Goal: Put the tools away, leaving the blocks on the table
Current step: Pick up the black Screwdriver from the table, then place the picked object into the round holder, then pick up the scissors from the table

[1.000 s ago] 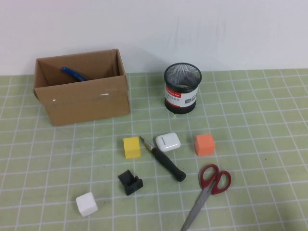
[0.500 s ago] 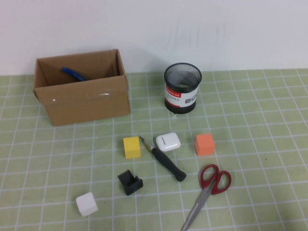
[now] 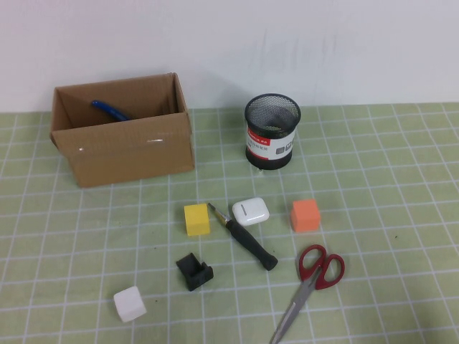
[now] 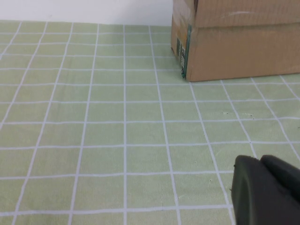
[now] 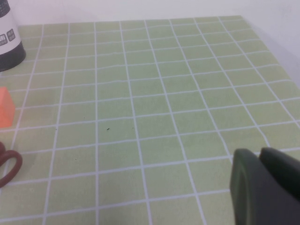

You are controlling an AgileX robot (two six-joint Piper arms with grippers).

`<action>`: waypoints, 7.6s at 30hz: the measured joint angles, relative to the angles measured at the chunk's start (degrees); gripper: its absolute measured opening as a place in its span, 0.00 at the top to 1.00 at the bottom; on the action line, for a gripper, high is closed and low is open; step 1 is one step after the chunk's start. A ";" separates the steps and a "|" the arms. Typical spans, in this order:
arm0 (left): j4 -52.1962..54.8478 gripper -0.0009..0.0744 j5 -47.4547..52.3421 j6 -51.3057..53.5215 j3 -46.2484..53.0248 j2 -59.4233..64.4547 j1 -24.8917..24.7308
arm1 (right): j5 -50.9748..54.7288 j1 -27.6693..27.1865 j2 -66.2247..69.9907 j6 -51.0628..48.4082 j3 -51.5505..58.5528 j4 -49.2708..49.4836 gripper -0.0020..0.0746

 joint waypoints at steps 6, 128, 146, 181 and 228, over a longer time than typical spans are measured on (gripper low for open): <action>0.03 0.99 0.00 0.00 -0.10 0.00 0.00 | 0.00 0.00 0.00 0.00 0.00 0.00 0.99; 0.24 0.99 0.12 0.00 -0.10 0.00 0.00 | 0.49 34.42 97.69 -7.53 -76.87 7.65 0.98; 0.24 0.99 0.12 0.00 -0.10 0.00 0.00 | -69.40 26.57 114.14 -5.89 -72.43 7.77 0.98; 0.24 0.99 0.12 0.00 -0.10 0.00 0.00 | -47.36 26.85 117.94 -3.69 -75.27 6.37 0.59; 0.24 0.99 0.12 0.00 -0.10 0.00 0.00 | 28.17 43.00 105.96 -85.24 -67.37 12.24 0.48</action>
